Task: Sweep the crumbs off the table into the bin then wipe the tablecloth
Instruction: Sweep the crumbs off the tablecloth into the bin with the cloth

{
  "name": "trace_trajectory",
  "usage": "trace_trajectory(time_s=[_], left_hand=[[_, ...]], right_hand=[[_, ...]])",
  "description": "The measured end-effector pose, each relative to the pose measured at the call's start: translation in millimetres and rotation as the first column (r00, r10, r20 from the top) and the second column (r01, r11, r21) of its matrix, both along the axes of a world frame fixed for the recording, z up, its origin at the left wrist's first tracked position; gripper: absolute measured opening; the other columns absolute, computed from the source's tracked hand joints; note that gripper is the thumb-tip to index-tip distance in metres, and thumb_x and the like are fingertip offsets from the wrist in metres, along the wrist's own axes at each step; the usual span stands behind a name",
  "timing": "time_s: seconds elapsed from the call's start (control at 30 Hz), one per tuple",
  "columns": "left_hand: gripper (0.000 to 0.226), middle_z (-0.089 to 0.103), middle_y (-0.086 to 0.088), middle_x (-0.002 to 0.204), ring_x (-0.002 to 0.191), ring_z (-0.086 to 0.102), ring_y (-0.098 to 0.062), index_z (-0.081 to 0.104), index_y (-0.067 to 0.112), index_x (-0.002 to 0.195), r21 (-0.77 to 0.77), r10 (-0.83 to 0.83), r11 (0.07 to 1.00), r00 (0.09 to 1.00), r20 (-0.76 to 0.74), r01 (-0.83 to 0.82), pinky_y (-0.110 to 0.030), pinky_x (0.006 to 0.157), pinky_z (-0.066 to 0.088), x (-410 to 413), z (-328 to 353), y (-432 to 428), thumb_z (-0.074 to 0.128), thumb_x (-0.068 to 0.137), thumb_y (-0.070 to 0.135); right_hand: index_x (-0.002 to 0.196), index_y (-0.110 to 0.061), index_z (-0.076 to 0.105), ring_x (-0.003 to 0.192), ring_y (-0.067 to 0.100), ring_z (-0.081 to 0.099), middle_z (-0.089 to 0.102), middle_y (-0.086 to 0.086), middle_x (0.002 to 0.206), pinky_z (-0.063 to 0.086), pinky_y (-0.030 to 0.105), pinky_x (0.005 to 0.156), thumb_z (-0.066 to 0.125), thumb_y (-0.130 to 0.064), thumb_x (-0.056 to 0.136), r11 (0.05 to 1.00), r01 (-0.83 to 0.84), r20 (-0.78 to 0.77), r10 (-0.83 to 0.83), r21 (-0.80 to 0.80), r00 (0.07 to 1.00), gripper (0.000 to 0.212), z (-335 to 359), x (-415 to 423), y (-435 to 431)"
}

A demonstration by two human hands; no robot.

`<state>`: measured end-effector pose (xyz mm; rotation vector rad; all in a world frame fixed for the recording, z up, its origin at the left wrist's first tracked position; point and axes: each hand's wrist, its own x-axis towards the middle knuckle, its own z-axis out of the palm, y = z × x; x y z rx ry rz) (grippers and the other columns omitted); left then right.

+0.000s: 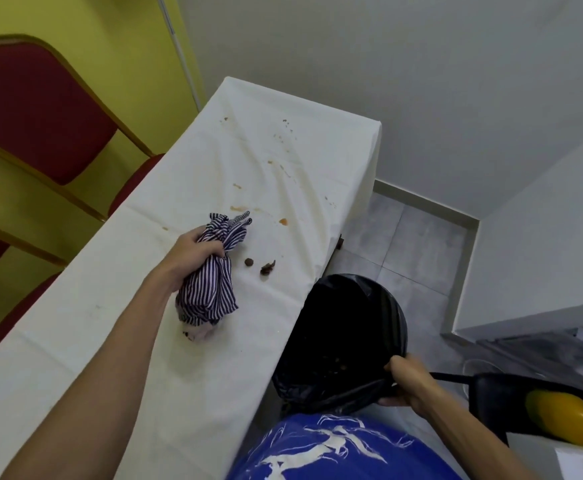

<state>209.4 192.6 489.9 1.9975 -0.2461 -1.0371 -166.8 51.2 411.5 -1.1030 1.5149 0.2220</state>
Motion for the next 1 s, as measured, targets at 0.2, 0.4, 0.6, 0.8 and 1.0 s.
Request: trace_trajectory(time_s=[0.2,0.4,0.6,0.8,1.0], left_hand=[[0.048,0.073,0.003,0.109,0.102,0.067,-0.025,0.065,0.03,0.114,-0.003,-0.158,0.987,0.984,-0.08,0.158,-0.037,0.085,0.052,-58.4,-5.3,0.4,0.071,0.072,0.008],[0.042,0.075,-0.003,0.099,0.089,0.072,-0.026,0.067,0.023,0.115,-0.161,-0.221,0.971,0.922,-0.319,0.177,-0.036,0.075,0.054,-117.6,-2.1,5.1,0.066,0.077,0.004],[0.03,0.074,-0.001,0.091,0.084,0.069,-0.024,0.068,0.023,0.103,-0.119,0.004,0.993,0.99,-0.143,-0.021,-0.033,0.068,0.052,-108.3,-8.6,11.2,0.063,0.08,0.004],[0.072,0.058,0.015,0.122,0.106,0.058,-0.008,0.046,0.038,0.143,0.11,-0.333,0.94,0.94,0.075,0.324,-0.023,0.091,0.045,-154.3,-27.9,5.8,0.069,0.077,0.025],[0.085,0.06,0.016,0.13,0.116,0.059,-0.007,0.048,0.036,0.144,-0.018,-0.465,0.884,0.874,-0.145,0.467,-0.027,0.1,0.047,-201.7,-27.6,6.5,0.072,0.063,0.028]], right_hand=[[0.11,0.0,0.058,0.085,0.043,0.069,0.067,0.027,0.098,0.061,0.042,0.055,0.043,0.002,0.095,1.0,-0.006,0.003,0.006,0.007,1.0,0.022,-4.0,3.1,-1.5],[0.11,0.0,0.058,0.084,0.042,0.07,0.067,0.026,0.096,0.06,0.04,0.054,0.042,0.002,0.094,1.0,0.008,-0.001,-0.008,0.013,1.0,0.023,-6.2,4.9,1.1],[0.115,-0.001,0.058,0.082,0.042,0.07,0.068,0.026,0.096,0.058,0.038,0.05,0.042,0.002,0.091,0.999,0.036,0.002,-0.036,0.008,0.999,0.029,-5.5,3.8,1.8],[0.116,0.0,0.057,0.08,0.041,0.071,0.068,0.025,0.097,0.059,0.039,0.052,0.043,0.0,0.094,1.0,0.028,-0.004,-0.028,0.011,1.0,0.026,-7.0,1.5,6.5],[0.117,0.0,0.058,0.085,0.041,0.072,0.07,0.023,0.101,0.06,0.038,0.054,0.042,-0.005,0.098,0.999,0.014,-0.008,-0.014,0.038,1.0,0.025,-5.4,0.6,9.7]])
